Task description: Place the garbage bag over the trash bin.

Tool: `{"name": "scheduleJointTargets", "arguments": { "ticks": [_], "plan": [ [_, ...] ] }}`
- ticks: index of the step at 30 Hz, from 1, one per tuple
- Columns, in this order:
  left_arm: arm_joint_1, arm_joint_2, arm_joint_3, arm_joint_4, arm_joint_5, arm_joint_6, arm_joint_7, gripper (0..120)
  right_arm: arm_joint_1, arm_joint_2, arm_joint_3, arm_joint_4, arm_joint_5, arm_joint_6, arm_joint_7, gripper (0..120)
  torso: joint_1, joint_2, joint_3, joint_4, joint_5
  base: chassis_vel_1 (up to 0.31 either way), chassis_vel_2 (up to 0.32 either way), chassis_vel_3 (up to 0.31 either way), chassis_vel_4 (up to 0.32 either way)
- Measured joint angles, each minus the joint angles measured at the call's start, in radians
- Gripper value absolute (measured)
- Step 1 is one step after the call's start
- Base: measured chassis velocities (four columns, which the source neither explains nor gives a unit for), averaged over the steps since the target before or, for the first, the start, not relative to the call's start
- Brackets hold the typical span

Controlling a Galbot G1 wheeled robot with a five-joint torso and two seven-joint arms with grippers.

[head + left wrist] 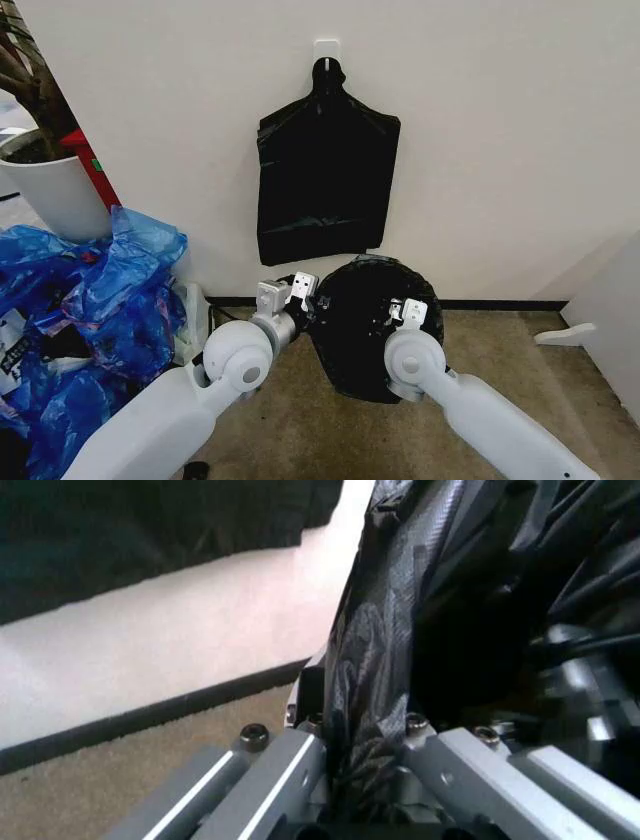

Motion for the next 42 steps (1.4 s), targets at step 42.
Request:
{"name": "scheduleJointTargets", "arguments": {
  "ticks": [42],
  "plan": [
    [0.027,-0.076,-0.041,0.135,-0.055,0.001,-0.049,1,-0.156,-0.116,0.054,0.274,0.016,-0.036,-0.200,0,0.000,0.000,0.000,-0.0002,0.0000,0.000,0.000,0.000,0.000]
  ]
}}
